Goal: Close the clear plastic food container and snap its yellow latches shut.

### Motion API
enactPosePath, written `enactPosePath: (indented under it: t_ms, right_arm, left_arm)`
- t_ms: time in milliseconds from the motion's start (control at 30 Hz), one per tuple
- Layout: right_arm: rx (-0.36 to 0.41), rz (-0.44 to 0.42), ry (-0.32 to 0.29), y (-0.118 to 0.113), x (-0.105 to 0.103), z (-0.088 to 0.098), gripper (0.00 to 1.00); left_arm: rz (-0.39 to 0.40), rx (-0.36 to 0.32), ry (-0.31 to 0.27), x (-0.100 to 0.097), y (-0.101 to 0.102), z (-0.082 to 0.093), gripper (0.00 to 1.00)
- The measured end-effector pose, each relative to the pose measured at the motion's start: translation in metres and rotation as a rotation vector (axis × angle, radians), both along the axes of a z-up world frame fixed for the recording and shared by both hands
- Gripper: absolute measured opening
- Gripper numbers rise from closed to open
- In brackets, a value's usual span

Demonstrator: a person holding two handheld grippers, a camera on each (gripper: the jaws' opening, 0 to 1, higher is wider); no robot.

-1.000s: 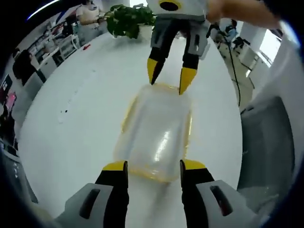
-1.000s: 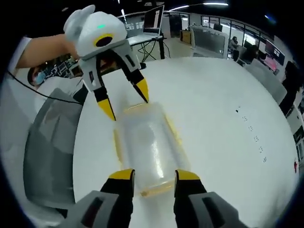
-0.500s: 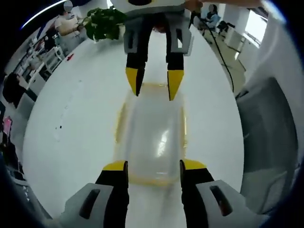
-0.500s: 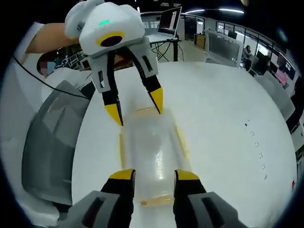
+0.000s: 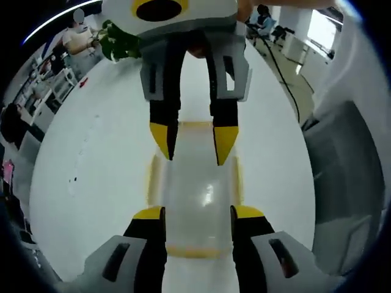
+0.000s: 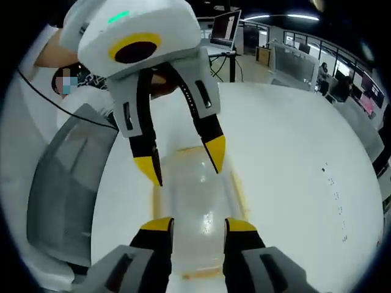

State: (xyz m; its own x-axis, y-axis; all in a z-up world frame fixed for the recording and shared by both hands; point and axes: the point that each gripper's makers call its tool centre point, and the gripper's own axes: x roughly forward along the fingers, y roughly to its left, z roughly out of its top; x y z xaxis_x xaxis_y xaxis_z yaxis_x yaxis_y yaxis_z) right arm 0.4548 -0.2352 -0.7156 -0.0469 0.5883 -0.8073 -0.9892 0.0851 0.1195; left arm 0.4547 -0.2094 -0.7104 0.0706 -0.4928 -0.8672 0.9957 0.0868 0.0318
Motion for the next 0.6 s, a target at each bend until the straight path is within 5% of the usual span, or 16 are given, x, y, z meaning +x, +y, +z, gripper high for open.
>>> enactPosePath:
  t_ms: [600]
  right_arm:
    - [0.013, 0.012, -0.009, 0.014, 0.004, -0.003, 0.3]
  left_arm:
    - [-0.01, -0.006, -0.008, 0.005, -0.01, -0.006, 0.39]
